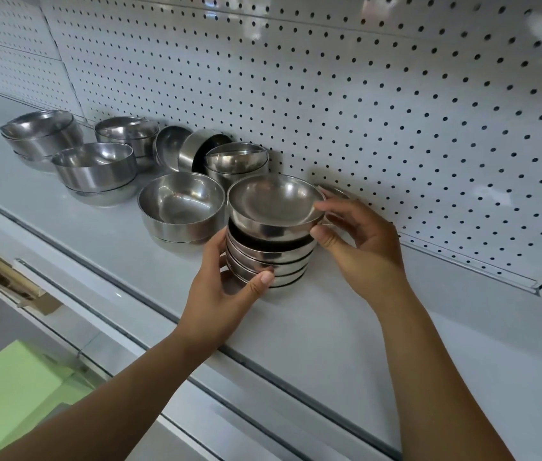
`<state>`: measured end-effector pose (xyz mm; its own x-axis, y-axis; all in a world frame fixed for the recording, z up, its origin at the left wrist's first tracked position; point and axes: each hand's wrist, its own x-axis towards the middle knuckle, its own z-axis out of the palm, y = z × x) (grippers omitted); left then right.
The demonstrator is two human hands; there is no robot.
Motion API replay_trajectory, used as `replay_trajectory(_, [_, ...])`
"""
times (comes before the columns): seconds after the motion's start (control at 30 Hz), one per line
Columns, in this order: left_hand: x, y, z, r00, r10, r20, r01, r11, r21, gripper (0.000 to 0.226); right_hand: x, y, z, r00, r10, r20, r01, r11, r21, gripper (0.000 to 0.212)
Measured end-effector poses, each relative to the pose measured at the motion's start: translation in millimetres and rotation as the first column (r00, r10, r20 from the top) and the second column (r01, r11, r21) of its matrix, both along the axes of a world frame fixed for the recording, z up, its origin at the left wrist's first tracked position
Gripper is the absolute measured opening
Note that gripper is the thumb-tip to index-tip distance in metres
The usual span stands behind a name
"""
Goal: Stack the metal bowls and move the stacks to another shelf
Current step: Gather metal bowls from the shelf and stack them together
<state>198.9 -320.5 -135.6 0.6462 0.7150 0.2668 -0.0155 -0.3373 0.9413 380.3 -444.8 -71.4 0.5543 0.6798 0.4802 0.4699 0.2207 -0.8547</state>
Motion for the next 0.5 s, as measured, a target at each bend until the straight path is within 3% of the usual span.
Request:
replay_trajectory(0.13, [-0.9,0.7,-1.2,1.000,0.010,-0.006,-0.010,1.000,-0.003,0.090,0.6,-0.7,-1.0,0.998,0.049,0.037,-0.046,0.997,-0.063,0.031])
replay_trajectory(0.5, [-0.9,3.4,-0.5,0.999,-0.011,-0.031,0.011,1.000,0.016,0.086,3.4,-4.8,3.1,0.996,0.076,-0.048,-0.080,0.992,-0.101,0.030])
